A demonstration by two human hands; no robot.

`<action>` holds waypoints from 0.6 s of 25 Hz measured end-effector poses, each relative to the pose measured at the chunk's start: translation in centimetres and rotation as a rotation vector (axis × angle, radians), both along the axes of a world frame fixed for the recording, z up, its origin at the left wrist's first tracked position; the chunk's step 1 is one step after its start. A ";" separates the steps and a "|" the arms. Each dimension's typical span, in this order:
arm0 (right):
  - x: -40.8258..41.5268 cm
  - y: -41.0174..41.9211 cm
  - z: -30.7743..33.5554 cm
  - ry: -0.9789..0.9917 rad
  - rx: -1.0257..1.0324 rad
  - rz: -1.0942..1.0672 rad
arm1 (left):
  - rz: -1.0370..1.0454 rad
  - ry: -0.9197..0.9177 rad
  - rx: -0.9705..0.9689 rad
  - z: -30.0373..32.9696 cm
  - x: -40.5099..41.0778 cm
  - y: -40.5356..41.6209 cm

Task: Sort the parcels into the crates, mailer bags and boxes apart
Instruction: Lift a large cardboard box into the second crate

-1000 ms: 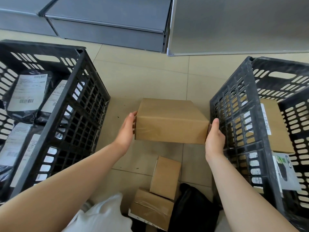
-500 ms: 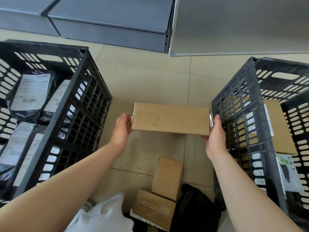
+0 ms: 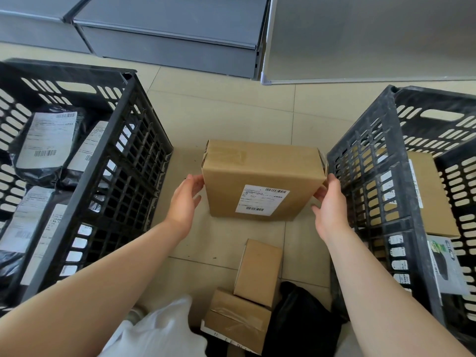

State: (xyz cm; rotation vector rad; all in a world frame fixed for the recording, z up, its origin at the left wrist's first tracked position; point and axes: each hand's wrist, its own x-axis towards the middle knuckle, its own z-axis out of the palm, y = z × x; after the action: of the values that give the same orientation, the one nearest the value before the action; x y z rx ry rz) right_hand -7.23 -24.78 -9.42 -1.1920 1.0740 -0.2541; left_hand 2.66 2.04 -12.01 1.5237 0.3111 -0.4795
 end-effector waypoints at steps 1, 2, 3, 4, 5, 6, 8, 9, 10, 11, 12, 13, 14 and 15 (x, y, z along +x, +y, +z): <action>0.1 0.0 0.0 -0.003 -0.003 0.007 | 0.003 0.015 -0.019 0.1 0.0 0.0; 0.2 -0.1 -0.1 -0.010 -0.003 0.014 | 0.007 0.026 -0.033 0.3 0.1 -0.1; 0.2 -0.1 -0.2 -0.016 0.000 0.020 | 0.010 0.028 -0.039 0.4 0.1 -0.2; 0.3 0.0 -0.2 -0.019 0.004 0.027 | 0.009 0.023 -0.039 0.4 0.1 -0.3; 0.3 0.0 -0.4 -0.017 0.014 0.029 | -0.001 0.017 -0.034 0.3 0.1 -0.4; 0.2 0.1 -0.5 -0.013 0.027 0.020 | -0.019 0.013 -0.022 0.1 0.1 -0.4; 0.2 0.3 -0.7 -0.010 0.043 -0.001 | -0.068 0.019 0.001 -0.3 0.1 -0.2; 0.0 0.3 -0.9 -0.005 0.046 0.002 | -0.088 0.032 0.008 -0.6 0.2 0.0; -0.2 0.3 -1.0 0.000 0.044 0.013 | -0.102 0.052 0.014 -0.9 0.2 0.2; -0.5 0.3 -1.3 0.001 0.034 0.023 | -0.110 0.068 0.023 -1.1 0.1 0.4; -0.8 0.4 -1.4 0.000 0.027 0.028 | -0.109 0.080 0.035 -1.4 0.2 0.6; -1.2 0.5 -1.7 0.007 0.012 0.045 | -0.101 0.094 0.036 -1.4 0.1 0.7; -1.5 0.7 -2.0 0.018 -0.011 0.076 | -0.094 0.119 0.035 -1.6 0.1 0.7; -1.7 0.9 -2.3 0.033 -0.036 0.116 | -0.097 0.151 0.034 -1.7 0.0 0.7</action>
State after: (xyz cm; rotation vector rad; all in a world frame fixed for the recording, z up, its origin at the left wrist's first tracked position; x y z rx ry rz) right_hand -8.92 -23.86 -11.68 -1.2901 1.0290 -0.1650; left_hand 2.70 2.73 -13.74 1.5434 0.3647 -0.6705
